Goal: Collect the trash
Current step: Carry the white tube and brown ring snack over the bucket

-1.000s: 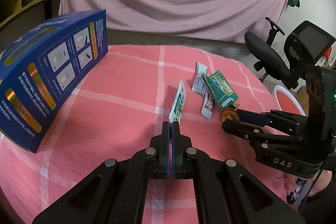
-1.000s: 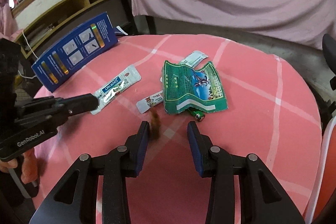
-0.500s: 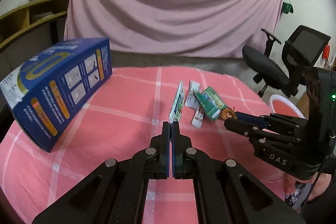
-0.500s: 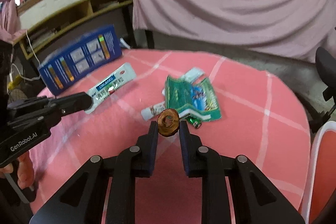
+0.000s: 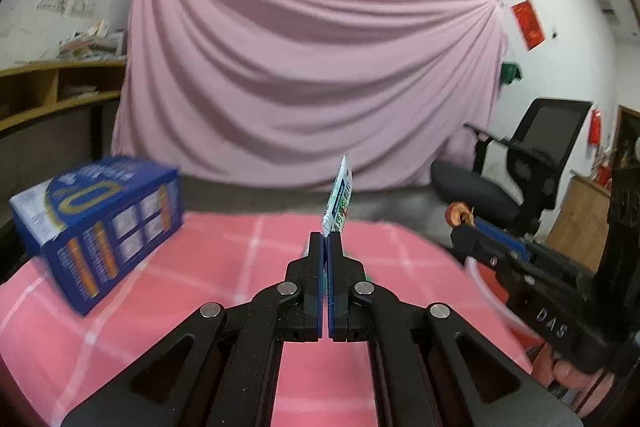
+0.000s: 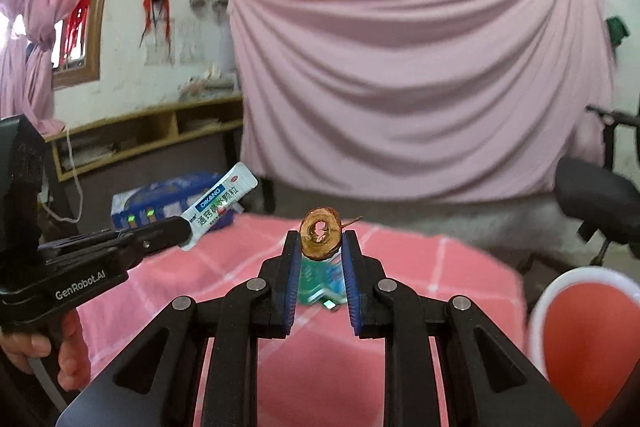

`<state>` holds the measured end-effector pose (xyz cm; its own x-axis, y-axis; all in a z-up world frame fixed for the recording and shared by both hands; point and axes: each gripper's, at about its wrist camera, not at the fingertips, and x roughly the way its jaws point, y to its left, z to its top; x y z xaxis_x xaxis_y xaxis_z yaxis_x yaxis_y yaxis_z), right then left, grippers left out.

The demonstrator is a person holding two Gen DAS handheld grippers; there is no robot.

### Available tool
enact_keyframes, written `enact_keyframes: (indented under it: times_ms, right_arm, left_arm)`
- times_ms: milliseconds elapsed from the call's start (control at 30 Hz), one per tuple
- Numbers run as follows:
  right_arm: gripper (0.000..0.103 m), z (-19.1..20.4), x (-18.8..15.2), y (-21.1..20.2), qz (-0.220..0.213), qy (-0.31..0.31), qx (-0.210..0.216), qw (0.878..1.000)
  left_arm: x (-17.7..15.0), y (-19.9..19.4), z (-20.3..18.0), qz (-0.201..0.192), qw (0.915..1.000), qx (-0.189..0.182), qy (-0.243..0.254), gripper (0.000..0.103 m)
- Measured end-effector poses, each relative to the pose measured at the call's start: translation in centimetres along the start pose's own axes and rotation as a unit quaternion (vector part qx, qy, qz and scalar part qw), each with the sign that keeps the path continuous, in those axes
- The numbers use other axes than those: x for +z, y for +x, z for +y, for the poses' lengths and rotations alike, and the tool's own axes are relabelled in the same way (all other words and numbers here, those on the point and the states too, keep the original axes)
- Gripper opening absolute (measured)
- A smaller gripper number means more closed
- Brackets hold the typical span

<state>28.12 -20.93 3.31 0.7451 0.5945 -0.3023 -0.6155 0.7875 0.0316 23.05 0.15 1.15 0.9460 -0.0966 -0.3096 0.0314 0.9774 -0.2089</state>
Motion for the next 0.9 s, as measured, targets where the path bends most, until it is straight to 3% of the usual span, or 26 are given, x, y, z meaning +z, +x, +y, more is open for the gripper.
enact_keyframes:
  times_ms: [133,300,533,767,900]
  right_arm:
    - [0.018,-1.3,0.5,-1.9,-0.046,0.003,-0.042,0.998]
    - [0.018,-3.9,1.1,-4.0,-0.082,0.02,-0.091,0.992]
    - [0.018,-7.7,1.7,-8.2,-0.136,0.03,-0.167,0.976]
    - [0.018,-11.5,0.9,-11.6,-0.146,0.067,-0.224,0.961]
    - [0.018,-14.1,-0.2,-12.9,-0.131,0.099,-0.243,0.956]
  left_arm:
    - [0.6,0.4,-1.7,-0.037,0.9988,-0.029,0.008,0.0]
    - [1.0,2.2,-4.1,-0.055,0.9966,-0.062,0.002,0.0]
    - [2.8,3.3,-8.8,-0.08,0.9899,-0.117,0.0,0.0]
    - [4.1,4.2,-13.8,-0.075,0.9855,-0.151,0.017,0.0]
    - [4.0,5.4,-17.8,-0.051,0.9823,-0.175,0.045,0.0]
